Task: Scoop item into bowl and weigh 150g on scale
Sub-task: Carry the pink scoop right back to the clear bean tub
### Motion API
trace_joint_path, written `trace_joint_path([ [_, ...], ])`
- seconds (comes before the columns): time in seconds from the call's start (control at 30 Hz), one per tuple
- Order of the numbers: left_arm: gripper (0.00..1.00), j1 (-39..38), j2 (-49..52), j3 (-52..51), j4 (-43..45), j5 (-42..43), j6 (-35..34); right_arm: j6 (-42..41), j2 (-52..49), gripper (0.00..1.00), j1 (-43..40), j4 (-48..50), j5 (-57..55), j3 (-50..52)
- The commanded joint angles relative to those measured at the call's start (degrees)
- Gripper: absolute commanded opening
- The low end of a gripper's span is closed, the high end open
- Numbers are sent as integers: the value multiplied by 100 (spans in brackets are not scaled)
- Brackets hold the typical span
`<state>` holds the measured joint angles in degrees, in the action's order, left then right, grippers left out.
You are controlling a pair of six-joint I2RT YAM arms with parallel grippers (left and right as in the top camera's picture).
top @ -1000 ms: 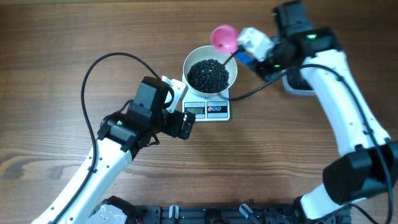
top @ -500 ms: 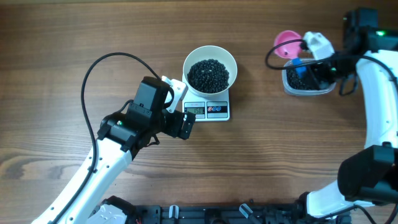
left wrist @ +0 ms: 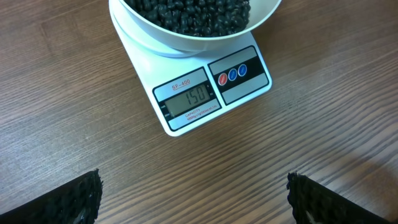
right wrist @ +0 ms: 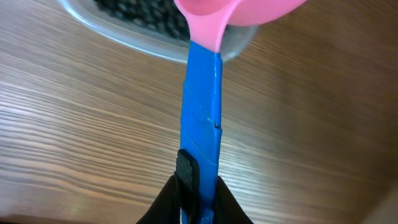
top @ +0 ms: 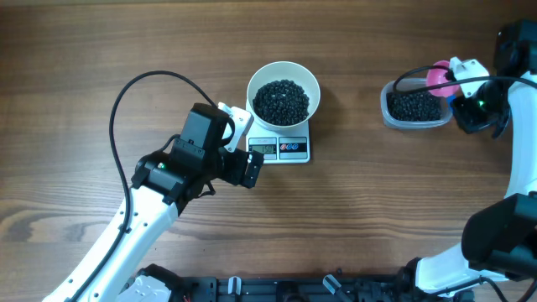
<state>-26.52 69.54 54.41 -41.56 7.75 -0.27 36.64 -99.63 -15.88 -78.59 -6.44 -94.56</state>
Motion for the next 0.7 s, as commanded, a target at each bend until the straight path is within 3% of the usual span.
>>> trace_joint_path([
  [0.0,100,-26,24,105,15,-31,-15,-72,160,4,66,179,-872,203],
  [0.17,100,-26,24,105,15,-31,-17,-66,160,4,289,605,-990,424],
  [0.37,100,-26,24,105,15,-31,-15,-61,160,8,837,1154,-2957,885],
  [0.6,100,-26,24,105,15,-33,-17,90,160,11,992,1189,-2566,988],
  [0.67,100,-26,24,105,15,-31,-15,90,160,21,992,1189,-2374,988],
])
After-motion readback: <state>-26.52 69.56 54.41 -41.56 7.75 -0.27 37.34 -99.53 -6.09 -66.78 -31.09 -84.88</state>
